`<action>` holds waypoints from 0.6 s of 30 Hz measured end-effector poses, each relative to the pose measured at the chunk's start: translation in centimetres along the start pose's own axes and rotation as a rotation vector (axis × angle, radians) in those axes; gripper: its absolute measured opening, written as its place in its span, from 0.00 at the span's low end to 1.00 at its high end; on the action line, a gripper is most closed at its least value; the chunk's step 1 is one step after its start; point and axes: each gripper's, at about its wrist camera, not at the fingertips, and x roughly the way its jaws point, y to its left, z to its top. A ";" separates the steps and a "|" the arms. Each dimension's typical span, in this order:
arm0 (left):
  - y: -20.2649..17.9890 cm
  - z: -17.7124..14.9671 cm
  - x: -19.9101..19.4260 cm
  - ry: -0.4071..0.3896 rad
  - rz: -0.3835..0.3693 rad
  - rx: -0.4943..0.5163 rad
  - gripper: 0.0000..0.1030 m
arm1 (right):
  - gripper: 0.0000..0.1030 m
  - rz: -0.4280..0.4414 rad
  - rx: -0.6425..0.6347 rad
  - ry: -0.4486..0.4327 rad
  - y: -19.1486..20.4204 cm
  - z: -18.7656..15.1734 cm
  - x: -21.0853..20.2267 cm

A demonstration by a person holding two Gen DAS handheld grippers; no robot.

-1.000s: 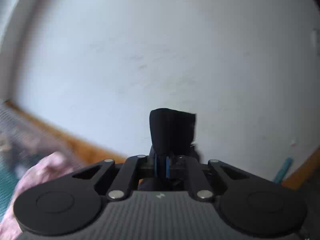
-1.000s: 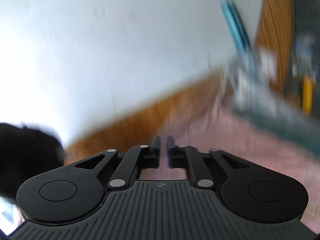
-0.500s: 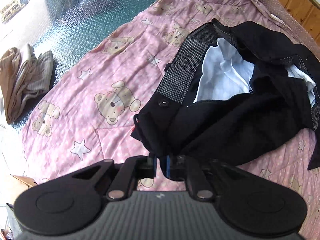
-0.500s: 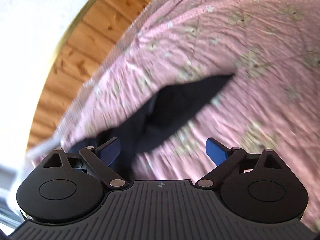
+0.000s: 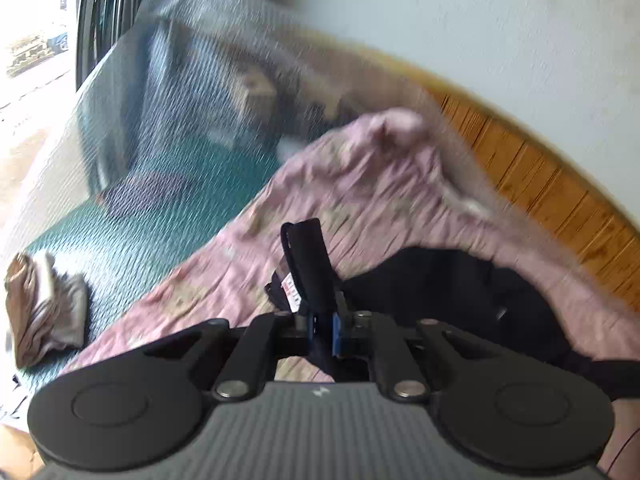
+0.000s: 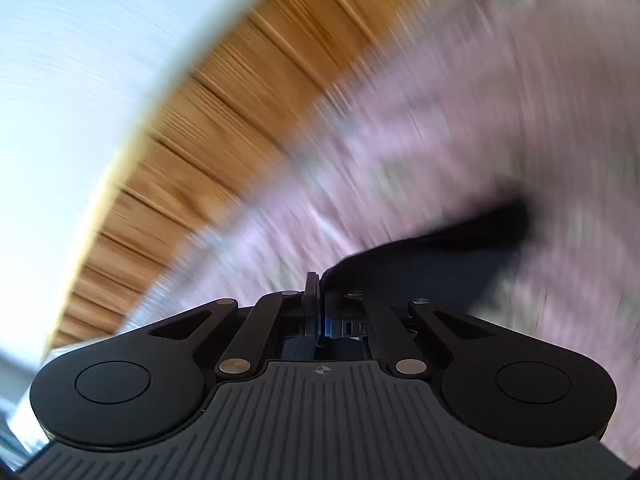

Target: Fold clothes

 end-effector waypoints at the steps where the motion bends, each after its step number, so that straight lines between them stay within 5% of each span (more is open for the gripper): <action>1: 0.4 1.3 -1.4 -0.035 -0.031 -0.009 0.08 | 0.00 0.036 -0.062 -0.087 1.3 1.5 -3.8; 4: 2.8 3.3 -5.0 -0.095 -0.092 -0.027 0.08 | 0.00 0.091 -0.193 -0.269 3.0 3.7 -15.0; 6: 5.4 2.2 -5.1 -0.057 -0.057 0.001 0.08 | 0.00 0.038 -0.242 -0.291 1.8 2.6 -20.3; 10: 11.2 -4.5 0.0 0.215 0.114 0.067 0.08 | 0.00 -0.179 -0.197 -0.131 -4.7 -4.6 -23.2; 13: 14.3 -10.1 4.1 0.420 0.174 0.069 0.12 | 0.03 -0.358 -0.093 0.028 -9.9 -11.3 -22.7; 15: 14.8 -12.4 5.2 0.484 0.196 0.068 0.16 | 0.19 -0.498 -0.075 0.098 -11.9 -14.6 -21.9; 17: 14.2 -13.0 5.0 0.480 0.208 0.090 0.20 | 0.28 -0.539 -0.007 0.115 -13.5 -15.0 -21.9; 18: 13.8 -12.7 4.7 0.461 0.210 0.113 0.22 | 0.44 -0.560 0.027 0.123 -14.3 -15.3 -21.9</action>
